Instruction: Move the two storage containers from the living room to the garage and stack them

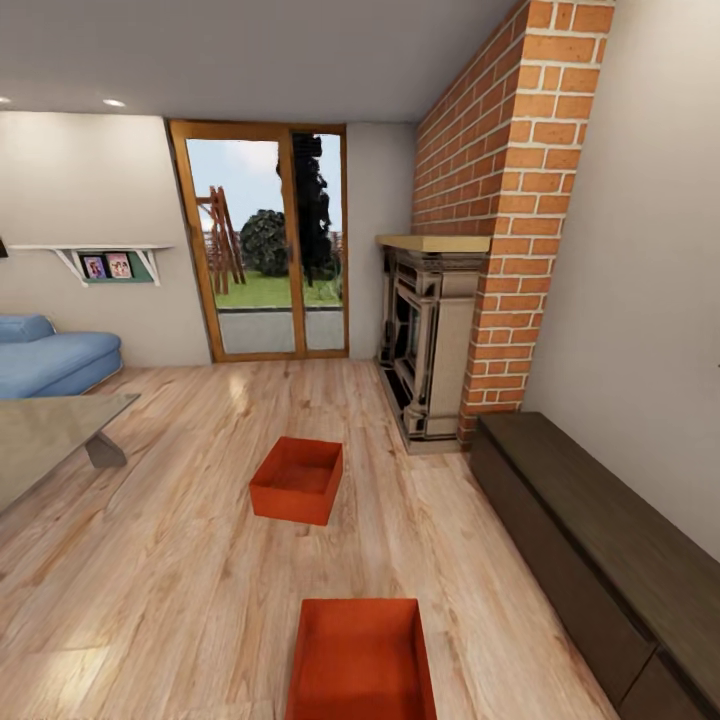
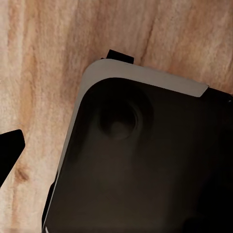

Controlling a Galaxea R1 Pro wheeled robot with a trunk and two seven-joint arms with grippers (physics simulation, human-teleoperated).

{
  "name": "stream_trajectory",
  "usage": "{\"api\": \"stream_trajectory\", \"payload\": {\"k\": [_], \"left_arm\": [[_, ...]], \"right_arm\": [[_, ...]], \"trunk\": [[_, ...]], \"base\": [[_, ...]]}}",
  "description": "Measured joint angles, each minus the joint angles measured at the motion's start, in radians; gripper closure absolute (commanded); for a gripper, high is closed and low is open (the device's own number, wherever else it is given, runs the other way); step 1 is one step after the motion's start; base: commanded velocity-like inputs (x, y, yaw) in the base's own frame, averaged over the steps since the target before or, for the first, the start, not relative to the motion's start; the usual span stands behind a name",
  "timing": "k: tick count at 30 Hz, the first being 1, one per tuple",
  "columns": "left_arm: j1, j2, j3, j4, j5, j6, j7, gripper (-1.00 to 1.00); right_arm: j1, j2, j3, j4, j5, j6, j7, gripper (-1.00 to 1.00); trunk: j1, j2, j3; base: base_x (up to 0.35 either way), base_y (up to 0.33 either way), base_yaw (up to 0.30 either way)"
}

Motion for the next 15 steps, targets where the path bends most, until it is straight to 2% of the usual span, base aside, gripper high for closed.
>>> {"api": "stream_trajectory", "payload": {"k": [10, 12, 15], "left_arm": [[0.0, -0.001, 0.0, 0.0, 0.0, -0.001, 0.0, -1.0], [0.0, -0.003, 0.001, 0.0, 0.0, -0.001, 0.0, -1.0], [0.0, -0.003, 0.002, 0.0, 0.002, -0.002, 0.0, -1.0]], "right_arm": [[0.0, 0.0, 0.003, -0.001, 0.007, -0.005, 0.0, -1.0], [0.0, 0.0, 0.004, -0.001, 0.032, -0.005, 0.0, -1.0], [0.0, 0.0, 0.004, -0.001, 0.042, -0.008, 0.0, -1.0]], "trunk": [[0.0, 0.0, 0.0], [0.0, 0.0, 0.0], [0.0, 0.0, 0.0]], "base": [[0.0, 0.0, 0.001], [0.0, 0.0, 0.0], [0.0, -0.033, 0.0]]}}
